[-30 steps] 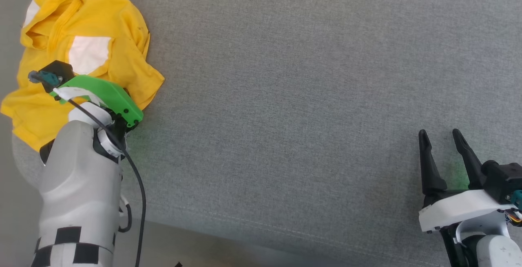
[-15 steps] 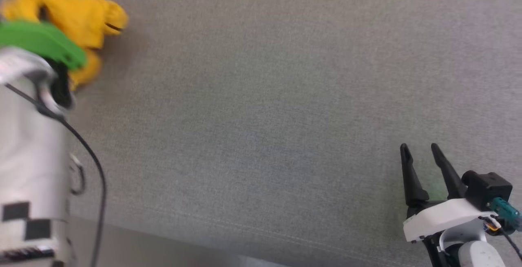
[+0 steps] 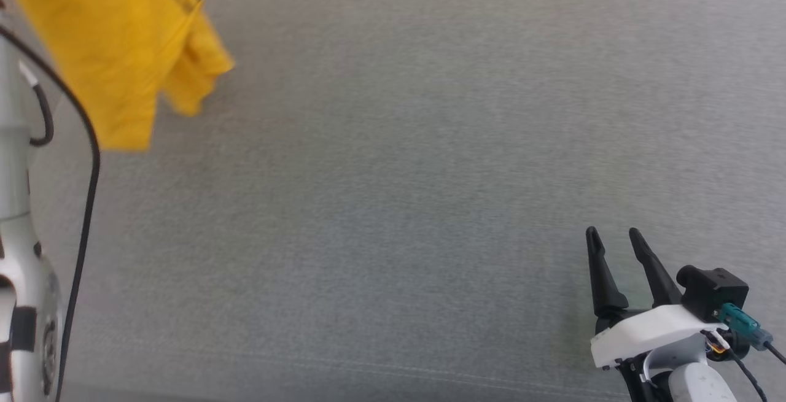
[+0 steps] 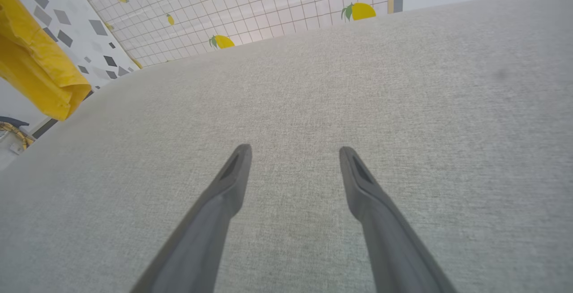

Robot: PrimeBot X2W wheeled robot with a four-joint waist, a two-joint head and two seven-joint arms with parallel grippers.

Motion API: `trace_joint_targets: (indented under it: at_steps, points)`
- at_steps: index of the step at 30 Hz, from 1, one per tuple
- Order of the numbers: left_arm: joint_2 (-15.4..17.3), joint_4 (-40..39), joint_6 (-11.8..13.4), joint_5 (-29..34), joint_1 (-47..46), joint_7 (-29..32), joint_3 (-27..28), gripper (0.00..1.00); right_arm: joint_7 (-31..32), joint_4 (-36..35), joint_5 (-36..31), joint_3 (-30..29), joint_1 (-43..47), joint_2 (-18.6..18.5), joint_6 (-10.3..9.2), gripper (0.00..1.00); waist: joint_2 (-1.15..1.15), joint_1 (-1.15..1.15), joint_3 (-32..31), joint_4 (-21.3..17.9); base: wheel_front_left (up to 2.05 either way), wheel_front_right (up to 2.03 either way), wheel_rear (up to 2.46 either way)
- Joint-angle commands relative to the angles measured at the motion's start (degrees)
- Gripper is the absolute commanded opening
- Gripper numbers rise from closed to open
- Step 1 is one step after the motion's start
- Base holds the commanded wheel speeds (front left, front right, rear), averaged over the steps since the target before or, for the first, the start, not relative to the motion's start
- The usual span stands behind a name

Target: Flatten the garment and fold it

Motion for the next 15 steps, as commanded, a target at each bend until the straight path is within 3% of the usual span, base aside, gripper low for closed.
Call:
trace_joint_targets:
  at_steps: [1, 9, 15]
  points:
    - [-0.79, 0.23, -0.82, 0.28, -1.95, 0.24, -0.96, 0.00, -0.71, 0.65, 0.52, 0.36, -1.21, -0.03, -0.09, 1.00, 0.00, 0.00, -1.86, -3.44, 0.00, 0.00, 0.00]
    - [-4.95, 2.77, -2.28, -0.81, -5.03, 0.78, -3.82, 0.00, -2.11, 3.83, 1.51, 1.34, -2.13, -0.03, -0.09, 1.00, 0.00, 0.00, -3.56, -9.76, 0.00, 0.00, 0.00]
    - [-8.12, 4.56, -3.61, -0.42, -2.73, 0.55, -7.53, 0.00, -2.65, 4.98, 1.34, 0.43, -1.75, -0.03, -0.09, 1.00, 0.00, 0.00, -4.14, -12.29, 0.00, 0.00, 0.00]
